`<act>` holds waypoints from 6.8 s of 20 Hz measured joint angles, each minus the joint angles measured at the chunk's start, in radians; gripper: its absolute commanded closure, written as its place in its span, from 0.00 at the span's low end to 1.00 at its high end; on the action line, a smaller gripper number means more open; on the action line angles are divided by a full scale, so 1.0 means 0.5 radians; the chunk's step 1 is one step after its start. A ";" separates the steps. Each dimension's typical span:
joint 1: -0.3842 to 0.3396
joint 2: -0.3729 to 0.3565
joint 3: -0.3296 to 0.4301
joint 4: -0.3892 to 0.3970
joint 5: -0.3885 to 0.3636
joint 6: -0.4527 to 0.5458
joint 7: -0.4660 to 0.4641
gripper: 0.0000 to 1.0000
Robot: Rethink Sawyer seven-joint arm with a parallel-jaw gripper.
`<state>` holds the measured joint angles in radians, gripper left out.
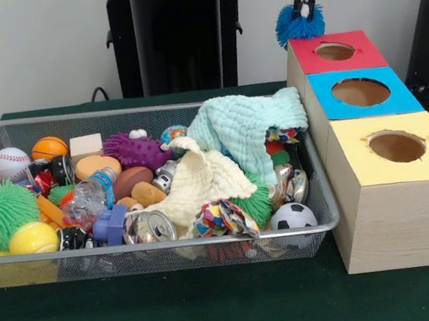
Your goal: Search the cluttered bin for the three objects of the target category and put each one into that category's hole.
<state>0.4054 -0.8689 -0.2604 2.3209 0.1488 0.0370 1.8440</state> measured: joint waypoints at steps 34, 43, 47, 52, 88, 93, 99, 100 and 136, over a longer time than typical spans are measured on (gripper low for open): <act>0.448 -0.096 -0.503 -0.773 0.171 0.991 0.076 1.00; 0.299 0.057 -0.387 -0.787 0.240 0.841 0.076 1.00; 0.242 0.107 -0.319 -0.734 0.239 0.667 0.076 1.00; 0.177 0.141 -0.250 -0.663 0.240 0.493 0.076 1.00; 0.093 -0.026 -0.014 -0.398 0.145 0.626 0.076 1.00; 0.116 -0.027 -0.014 -0.396 0.145 0.638 0.076 1.00; 0.077 0.014 -0.005 -0.381 0.144 0.610 0.076 1.00; 0.062 0.025 0.001 -0.376 0.145 0.593 0.076 1.00; 0.154 -0.337 -0.379 -1.059 0.009 1.826 0.076 1.00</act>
<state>0.4823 -1.0375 -0.4498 1.7912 0.1533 0.9502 1.8819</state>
